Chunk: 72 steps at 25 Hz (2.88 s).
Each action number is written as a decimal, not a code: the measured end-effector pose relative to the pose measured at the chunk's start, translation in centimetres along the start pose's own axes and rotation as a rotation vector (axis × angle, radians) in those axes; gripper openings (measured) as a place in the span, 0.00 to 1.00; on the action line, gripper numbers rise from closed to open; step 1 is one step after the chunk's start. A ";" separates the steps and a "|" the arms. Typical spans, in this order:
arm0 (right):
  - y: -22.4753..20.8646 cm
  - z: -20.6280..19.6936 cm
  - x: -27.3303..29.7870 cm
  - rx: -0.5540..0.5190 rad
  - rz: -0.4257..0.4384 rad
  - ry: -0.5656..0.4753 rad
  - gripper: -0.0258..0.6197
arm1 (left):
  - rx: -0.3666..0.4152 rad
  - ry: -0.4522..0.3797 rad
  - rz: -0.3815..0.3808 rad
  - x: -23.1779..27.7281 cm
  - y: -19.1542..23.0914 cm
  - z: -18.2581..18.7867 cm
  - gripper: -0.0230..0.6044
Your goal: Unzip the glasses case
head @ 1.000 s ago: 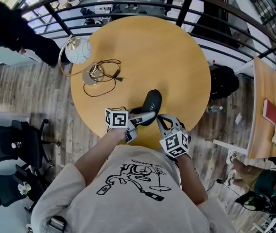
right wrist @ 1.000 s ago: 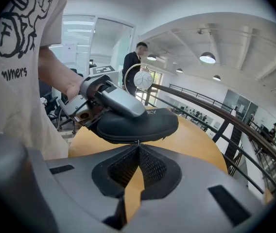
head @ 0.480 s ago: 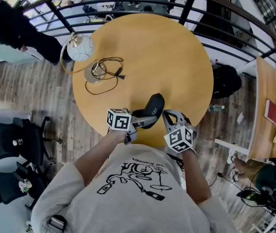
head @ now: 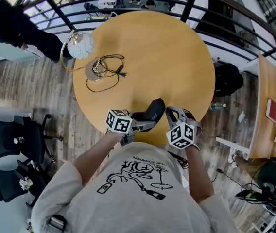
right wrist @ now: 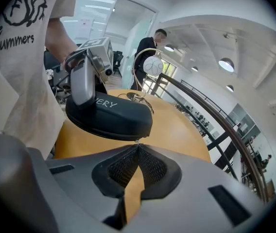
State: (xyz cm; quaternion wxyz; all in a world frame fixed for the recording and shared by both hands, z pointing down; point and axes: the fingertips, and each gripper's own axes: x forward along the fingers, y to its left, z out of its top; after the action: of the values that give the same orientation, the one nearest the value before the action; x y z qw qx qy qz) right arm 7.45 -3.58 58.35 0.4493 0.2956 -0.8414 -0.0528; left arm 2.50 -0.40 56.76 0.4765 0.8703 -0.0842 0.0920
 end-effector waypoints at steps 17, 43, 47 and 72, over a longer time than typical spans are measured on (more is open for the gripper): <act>-1.4 -2.0 0.7 0.079 -0.055 0.091 0.08 | 0.061 0.050 0.133 0.5 3.5 -1.8 0.52; 5.2 -1.7 -2.0 0.441 -0.032 0.000 0.08 | 0.276 0.177 0.500 5.4 17.5 -3.6 0.53; 4.7 -1.4 -1.9 0.486 -0.045 -0.043 0.08 | 0.308 0.114 0.553 3.1 17.4 -2.4 0.55; 1.0 12.9 -10.3 0.653 -0.111 -0.539 0.08 | 0.515 -0.451 0.434 -8.4 -10.1 7.9 0.05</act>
State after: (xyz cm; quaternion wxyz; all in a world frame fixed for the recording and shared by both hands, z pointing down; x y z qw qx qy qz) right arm 1.14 0.58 43.61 0.0927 0.4429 -0.8841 0.1169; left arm -2.63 -1.25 42.37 0.1818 0.9216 -0.3426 0.0152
